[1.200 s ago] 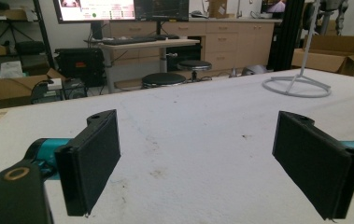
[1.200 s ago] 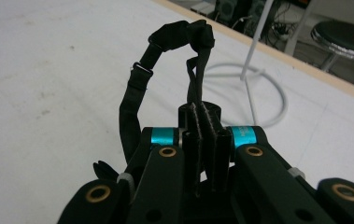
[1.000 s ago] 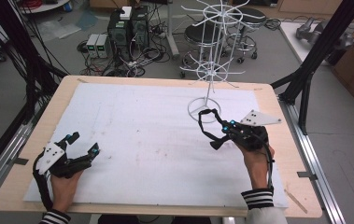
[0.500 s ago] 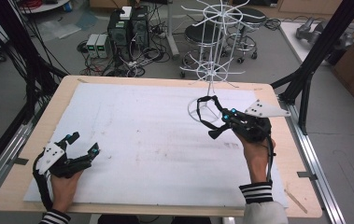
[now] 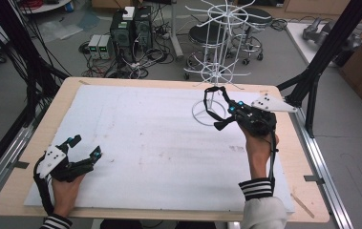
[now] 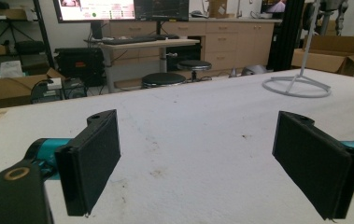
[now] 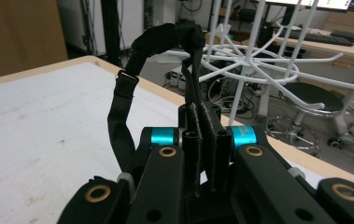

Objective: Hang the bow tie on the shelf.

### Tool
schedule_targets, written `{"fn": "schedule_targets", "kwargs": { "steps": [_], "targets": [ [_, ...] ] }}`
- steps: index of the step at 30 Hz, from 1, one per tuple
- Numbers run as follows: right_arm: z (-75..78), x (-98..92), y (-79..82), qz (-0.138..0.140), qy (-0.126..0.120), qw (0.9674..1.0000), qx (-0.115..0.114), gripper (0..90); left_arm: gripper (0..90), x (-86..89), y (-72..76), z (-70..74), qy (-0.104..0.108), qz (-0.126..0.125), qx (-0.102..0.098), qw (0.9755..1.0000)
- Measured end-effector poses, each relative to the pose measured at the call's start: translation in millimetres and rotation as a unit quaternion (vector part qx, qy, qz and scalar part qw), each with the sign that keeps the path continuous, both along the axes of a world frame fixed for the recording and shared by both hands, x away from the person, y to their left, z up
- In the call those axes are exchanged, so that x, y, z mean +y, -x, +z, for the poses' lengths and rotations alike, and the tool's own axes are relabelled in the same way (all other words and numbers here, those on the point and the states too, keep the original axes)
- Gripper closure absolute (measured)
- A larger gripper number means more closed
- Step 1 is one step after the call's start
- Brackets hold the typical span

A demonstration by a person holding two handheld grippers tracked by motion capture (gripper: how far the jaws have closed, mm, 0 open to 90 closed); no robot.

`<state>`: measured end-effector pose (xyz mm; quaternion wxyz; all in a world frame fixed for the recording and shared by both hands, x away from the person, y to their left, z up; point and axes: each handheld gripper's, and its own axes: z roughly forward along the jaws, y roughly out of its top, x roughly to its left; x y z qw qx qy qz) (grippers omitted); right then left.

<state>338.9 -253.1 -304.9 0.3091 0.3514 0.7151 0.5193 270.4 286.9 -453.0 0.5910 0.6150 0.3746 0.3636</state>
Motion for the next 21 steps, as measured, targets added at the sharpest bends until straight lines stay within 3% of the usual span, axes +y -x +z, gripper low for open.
{"fn": "schedule_targets", "kwargs": {
  "steps": [14, 21],
  "targets": [
    [-12.0, 3.5, -24.0, -0.053, -0.011, 0.9986, 0.003, 86.8, 15.4, 0.1, -0.1, 0.0, 0.000, 0.000, 0.000, 1.0000],
    [-18.6, 6.2, -32.4, -0.068, 0.001, 0.9976, 0.011, 86.7, 15.4, 0.1, -0.1, 0.0, 0.000, 0.000, 0.000, 1.0000]
  ]
}}
